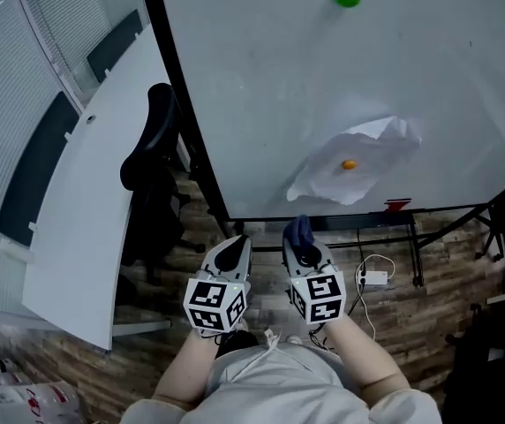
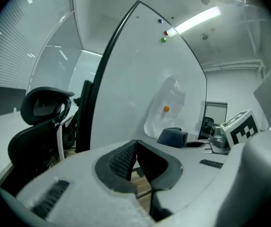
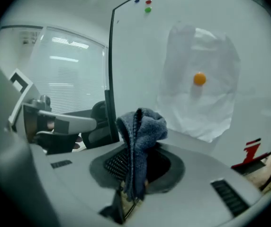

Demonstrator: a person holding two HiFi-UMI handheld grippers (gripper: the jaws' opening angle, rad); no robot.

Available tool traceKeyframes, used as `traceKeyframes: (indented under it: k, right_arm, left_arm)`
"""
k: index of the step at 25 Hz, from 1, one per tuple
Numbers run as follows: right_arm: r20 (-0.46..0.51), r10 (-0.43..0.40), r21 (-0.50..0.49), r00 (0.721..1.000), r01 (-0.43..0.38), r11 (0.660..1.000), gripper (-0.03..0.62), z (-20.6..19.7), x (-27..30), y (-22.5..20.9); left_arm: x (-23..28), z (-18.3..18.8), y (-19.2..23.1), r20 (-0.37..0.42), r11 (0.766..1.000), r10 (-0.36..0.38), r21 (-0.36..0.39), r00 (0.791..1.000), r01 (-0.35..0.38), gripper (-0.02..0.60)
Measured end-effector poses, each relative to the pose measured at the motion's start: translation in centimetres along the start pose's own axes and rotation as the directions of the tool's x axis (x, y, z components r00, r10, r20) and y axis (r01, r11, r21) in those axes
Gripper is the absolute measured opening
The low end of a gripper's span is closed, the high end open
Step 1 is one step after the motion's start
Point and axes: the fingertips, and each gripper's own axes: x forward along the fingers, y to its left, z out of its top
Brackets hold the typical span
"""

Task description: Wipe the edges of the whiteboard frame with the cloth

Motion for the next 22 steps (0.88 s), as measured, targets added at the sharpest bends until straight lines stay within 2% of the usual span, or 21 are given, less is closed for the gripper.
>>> traceKeyframes:
  k: [4,8,12,22]
  right_arm:
    - [0.088,0.000,-0.029,0.996,0.002,1.000,0.067,2.6,-3.1,-1.8]
    - [0.137,0.004,-0.045,0.991,0.002,0.999,0.067,4.0,-5.4,-2.9]
    - [0.141,0.000,-0.088,0.990,0.013,0.996,0.067,4.0,-6.8,-3.2]
    - [0.141,0.001,-0.029,0.990,0.003,1.000,0.064,4.0,-7.4,-4.4]
  left_arm:
    - [-0.2,2.8,-3.0,0.076,0.999,-0.009,0.049,0.997,0.005,0.018]
    - [-0.6,4.3,-5.7,0.111,0.995,-0.043,0.094,0.993,0.032,0.018]
    - [-0.5,4.4,-7.4,0.118,0.992,-0.054,0.119,0.992,0.040,0.018]
    - [0.4,3.8,-9.2,0.104,0.990,-0.086,0.119,0.991,0.073,0.018]
